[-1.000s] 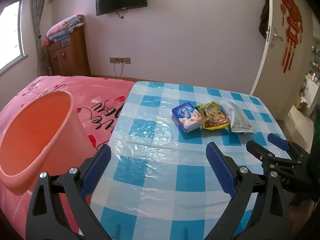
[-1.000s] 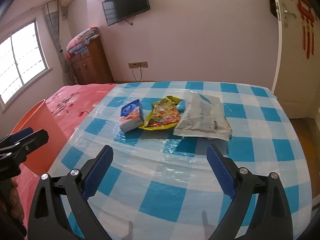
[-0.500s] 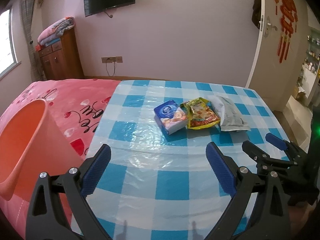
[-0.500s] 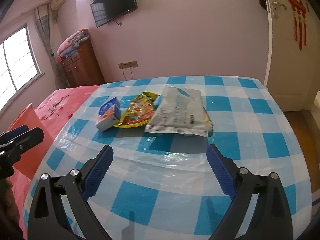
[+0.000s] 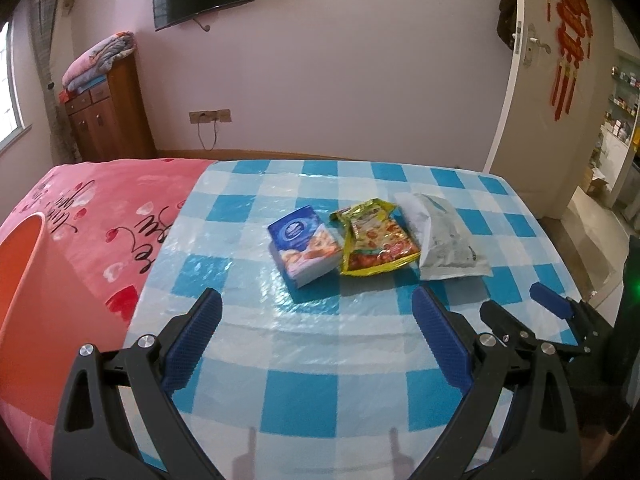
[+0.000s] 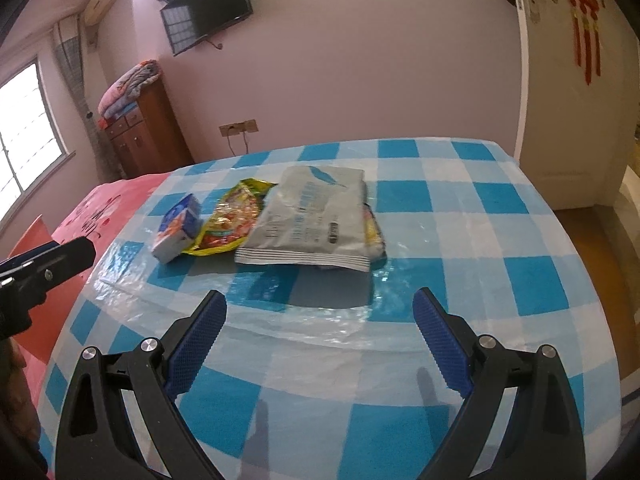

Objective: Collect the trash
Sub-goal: 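Close the left tool on the large white-grey bag and lift it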

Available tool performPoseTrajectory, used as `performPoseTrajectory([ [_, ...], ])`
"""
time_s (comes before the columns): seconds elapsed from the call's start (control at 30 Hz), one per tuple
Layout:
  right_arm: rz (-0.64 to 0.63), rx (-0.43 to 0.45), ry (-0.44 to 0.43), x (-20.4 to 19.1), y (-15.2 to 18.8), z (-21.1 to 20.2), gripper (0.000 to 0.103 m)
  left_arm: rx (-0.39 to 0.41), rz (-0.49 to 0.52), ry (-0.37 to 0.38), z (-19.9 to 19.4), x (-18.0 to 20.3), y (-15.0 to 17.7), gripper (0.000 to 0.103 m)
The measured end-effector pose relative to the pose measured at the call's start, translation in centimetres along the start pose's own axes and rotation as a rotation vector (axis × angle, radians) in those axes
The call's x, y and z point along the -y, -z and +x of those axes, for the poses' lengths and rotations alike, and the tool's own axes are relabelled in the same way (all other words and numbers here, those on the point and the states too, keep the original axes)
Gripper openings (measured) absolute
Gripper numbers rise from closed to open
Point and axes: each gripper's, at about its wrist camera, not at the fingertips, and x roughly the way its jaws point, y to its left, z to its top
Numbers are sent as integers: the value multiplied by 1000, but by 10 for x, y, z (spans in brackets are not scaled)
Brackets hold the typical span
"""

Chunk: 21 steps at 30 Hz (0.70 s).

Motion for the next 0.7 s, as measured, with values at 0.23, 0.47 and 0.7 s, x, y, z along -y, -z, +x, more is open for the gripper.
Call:
performPoseTrajectory([
  [0.23, 37, -6, 12, 18, -2, 4, 93, 18, 28, 29, 20, 25, -21, 96],
  [0.47, 54, 7, 43, 32, -5, 3, 93, 10, 62, 51, 47, 49, -40, 96],
  [0.7, 35, 41, 74, 36, -9, -5, 93, -13, 66, 75, 82, 71, -58, 96],
])
